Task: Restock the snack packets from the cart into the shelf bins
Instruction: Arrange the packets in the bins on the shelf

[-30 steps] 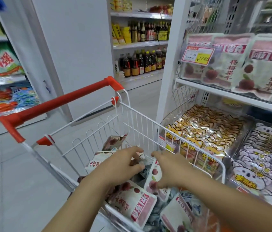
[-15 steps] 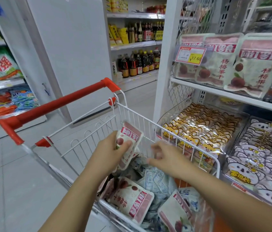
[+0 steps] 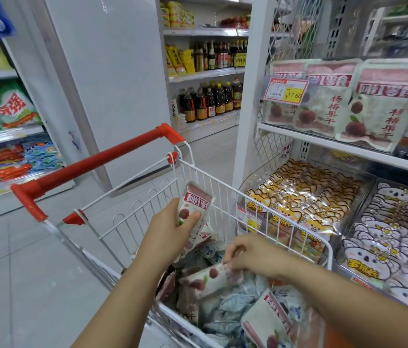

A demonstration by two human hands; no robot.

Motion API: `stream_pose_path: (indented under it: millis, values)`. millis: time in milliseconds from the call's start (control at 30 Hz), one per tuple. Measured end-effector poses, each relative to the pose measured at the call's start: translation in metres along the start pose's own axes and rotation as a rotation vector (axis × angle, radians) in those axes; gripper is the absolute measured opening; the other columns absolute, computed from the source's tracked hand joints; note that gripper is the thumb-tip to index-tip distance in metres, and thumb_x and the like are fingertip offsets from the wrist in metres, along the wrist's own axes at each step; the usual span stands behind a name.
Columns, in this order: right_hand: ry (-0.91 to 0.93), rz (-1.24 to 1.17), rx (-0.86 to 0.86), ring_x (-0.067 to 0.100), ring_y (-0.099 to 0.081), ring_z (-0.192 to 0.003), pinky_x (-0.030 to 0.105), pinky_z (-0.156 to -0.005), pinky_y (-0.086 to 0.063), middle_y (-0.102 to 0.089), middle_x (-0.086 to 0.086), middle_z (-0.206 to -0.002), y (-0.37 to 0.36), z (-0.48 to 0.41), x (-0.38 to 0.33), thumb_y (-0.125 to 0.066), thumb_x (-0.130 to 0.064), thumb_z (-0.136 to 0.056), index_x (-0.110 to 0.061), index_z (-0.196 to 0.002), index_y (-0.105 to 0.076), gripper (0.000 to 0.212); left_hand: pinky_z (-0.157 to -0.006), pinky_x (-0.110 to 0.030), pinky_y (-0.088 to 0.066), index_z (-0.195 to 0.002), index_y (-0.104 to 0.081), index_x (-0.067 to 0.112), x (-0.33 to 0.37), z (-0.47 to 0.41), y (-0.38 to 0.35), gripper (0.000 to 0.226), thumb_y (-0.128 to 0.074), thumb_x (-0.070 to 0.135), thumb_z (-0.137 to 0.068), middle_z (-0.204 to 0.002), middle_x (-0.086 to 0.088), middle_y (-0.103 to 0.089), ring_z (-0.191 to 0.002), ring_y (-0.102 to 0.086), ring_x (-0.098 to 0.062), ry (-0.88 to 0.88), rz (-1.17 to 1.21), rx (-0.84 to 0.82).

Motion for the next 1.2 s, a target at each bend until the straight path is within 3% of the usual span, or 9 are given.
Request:
stream_pose_path:
  millis: [133,233,467,633,700,833,900,1000,1200]
  values:
    - [0.197,-0.100,0.286,0.003,-0.068,-0.075,0.019,-0.071,-0.055,-0.073,-0.005,-0.079,0.064,0.027,-0.023,-0.067,-0.001,-0.090,-0.023,-0.072,-0.070,0.029,-0.073,-0.029,-0.059,-0.115,-0.061,0.035,-0.002,-0.002,-0.001,0.019,-0.058,0.044,-0.098,-0.102,0.014,-0.073,-0.081,-0.071,0.000,0.015,0.073,-0.033]
    - [0.311,-0.124,0.381,0.008,-0.064,-0.069,0.018,-0.065,-0.050,-0.073,0.002,-0.075,0.087,0.040,-0.047,-0.073,-0.006,-0.088,-0.025,-0.082,-0.069,0.020,-0.089,-0.047,-0.059,-0.115,-0.064,0.030,0.003,0.003,-0.027,0.019,-0.054,0.040,-0.102,-0.105,0.005,-0.077,-0.093,-0.074,-0.015,0.011,0.201,-0.303]
    - [0.482,-0.138,0.569,0.000,-0.063,-0.062,0.017,-0.064,-0.049,-0.070,-0.012,-0.067,0.084,0.047,-0.089,-0.078,-0.013,-0.084,-0.027,-0.081,-0.064,0.020,-0.087,-0.035,-0.059,-0.127,-0.058,0.033,0.029,0.030,-0.051,0.044,-0.066,0.055,-0.090,-0.116,0.006,-0.074,-0.104,-0.072,-0.014,-0.064,0.334,-0.591]
    - [0.411,-0.380,0.601,0.008,-0.063,-0.068,0.023,-0.069,-0.053,-0.069,0.004,-0.071,0.085,0.035,-0.063,-0.073,-0.010,-0.088,-0.018,-0.089,-0.068,0.010,-0.081,-0.042,-0.062,-0.118,-0.059,0.029,0.014,0.021,-0.047,0.047,-0.085,0.031,-0.079,-0.102,0.004,-0.076,-0.088,-0.075,-0.015,-0.046,0.179,-0.483]
    - [0.312,-0.246,0.636,0.001,-0.059,-0.066,0.018,-0.067,-0.050,-0.065,-0.005,-0.074,0.094,0.028,-0.038,-0.071,-0.008,-0.088,-0.022,-0.085,-0.066,0.015,-0.077,-0.039,-0.062,-0.113,-0.059,0.031,0.006,0.013,-0.035,0.044,-0.085,0.036,-0.078,-0.097,0.009,-0.075,-0.082,-0.074,-0.008,-0.050,0.021,-0.345]
    - [0.002,0.507,-0.166,-0.003,-0.057,-0.061,0.023,-0.061,-0.048,-0.061,-0.012,-0.075,0.017,0.008,0.025,-0.065,-0.020,-0.091,-0.024,-0.112,-0.069,0.021,-0.063,-0.023,-0.053,-0.113,-0.058,0.029,-0.006,0.001,-0.019,0.047,-0.084,0.041,-0.076,-0.096,0.014,-0.069,-0.081,-0.068,-0.003,0.008,-0.068,-0.178]
    - [-0.082,0.676,-0.465,0.017,-0.068,-0.089,0.039,-0.082,-0.058,-0.070,-0.001,-0.102,-0.020,0.013,0.056,-0.070,-0.027,-0.088,-0.029,-0.126,-0.063,0.039,-0.058,-0.020,-0.051,-0.111,-0.058,0.029,-0.008,-0.001,-0.017,0.048,-0.085,0.043,-0.075,-0.098,0.010,-0.070,-0.081,-0.068,-0.005,0.024,-0.058,-0.158]
    - [-0.139,0.773,-0.556,0.028,-0.067,-0.106,0.047,-0.092,-0.056,-0.065,0.004,-0.127,-0.039,0.012,0.075,-0.070,-0.022,-0.089,-0.027,-0.133,-0.059,0.046,-0.049,-0.012,-0.047,-0.113,-0.057,0.030,-0.009,0.001,-0.018,0.049,-0.084,0.044,-0.075,-0.100,0.009,-0.069,-0.078,-0.068,-0.003,0.031,-0.074,-0.160]
    - [-0.204,0.615,-0.567,0.024,-0.069,-0.072,0.046,-0.085,-0.058,-0.076,0.015,-0.100,-0.048,0.010,0.081,-0.062,-0.012,-0.095,-0.003,-0.112,-0.064,0.019,-0.055,-0.019,-0.055,-0.114,-0.057,0.030,-0.011,0.002,-0.016,0.050,-0.085,0.043,-0.075,-0.101,0.010,-0.070,-0.080,-0.070,-0.006,0.058,-0.048,-0.146]
Point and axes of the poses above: each hand's wrist, its own z-axis away from the middle knuckle, its own y-axis out of the back of the hand, x = y × z, the point moved 9 cm from there along -z, towards the middle knuckle
